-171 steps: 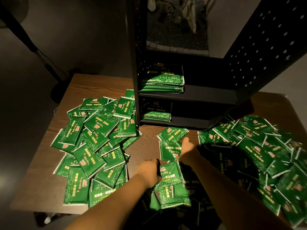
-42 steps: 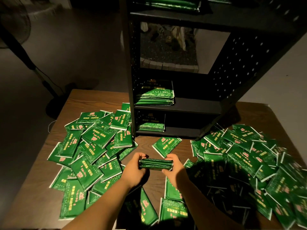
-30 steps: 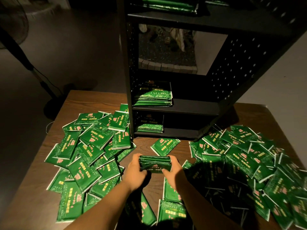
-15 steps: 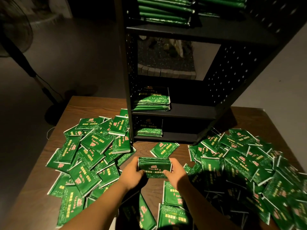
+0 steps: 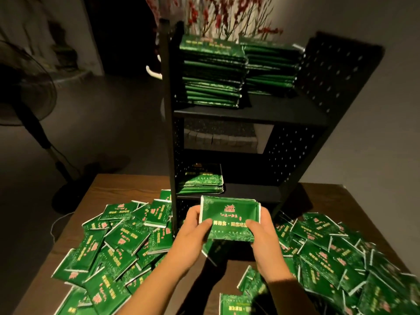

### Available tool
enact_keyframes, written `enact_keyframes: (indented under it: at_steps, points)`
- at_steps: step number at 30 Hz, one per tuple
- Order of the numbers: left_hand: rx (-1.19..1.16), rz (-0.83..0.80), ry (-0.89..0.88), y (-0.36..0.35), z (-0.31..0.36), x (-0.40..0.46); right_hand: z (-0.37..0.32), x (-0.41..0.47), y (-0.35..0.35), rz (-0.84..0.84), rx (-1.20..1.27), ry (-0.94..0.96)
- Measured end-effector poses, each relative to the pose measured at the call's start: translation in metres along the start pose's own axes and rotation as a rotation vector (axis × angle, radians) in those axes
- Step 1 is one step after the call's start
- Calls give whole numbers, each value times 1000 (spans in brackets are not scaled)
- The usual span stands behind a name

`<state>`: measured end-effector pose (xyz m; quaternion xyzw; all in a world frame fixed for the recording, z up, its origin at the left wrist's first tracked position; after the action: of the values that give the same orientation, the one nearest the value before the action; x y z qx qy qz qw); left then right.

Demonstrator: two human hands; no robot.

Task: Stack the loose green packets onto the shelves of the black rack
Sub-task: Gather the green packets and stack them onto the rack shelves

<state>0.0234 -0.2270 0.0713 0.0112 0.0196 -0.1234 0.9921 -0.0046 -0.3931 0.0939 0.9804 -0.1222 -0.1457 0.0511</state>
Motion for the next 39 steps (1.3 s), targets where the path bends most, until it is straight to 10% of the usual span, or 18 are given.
enact_keyframes:
  at_steps: [12, 22, 25, 30, 39]
  points:
    - [-110, 174, -286, -33, 145, 25, -143, -24, 40, 163, -158, 465]
    - [-834, -29, 84, -74, 205, 40, -228, 17, 80, 416, -266, 443]
    - [-587, -185, 79, -79, 210, 41, -242, 45, 77, 403, -426, 350]
    - [900, -50, -771, -68, 220, 51, -255, 63, 71, 404, -596, 187]
    - [1228, -26, -750, -71, 231, 77, -263, 66, 60, 335, -710, 189]
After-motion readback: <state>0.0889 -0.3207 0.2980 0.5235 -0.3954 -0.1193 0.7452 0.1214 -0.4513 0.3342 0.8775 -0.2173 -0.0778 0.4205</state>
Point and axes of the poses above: each hand's wrist, its own x-axis towards the middle knuckle, its own y-axis out of the back of the hand, z = x × y, the point moved 2 cm from there along x, towards the middle knuckle, and after that the axes turned 7 degrees about -y, right-handed, at the moved point
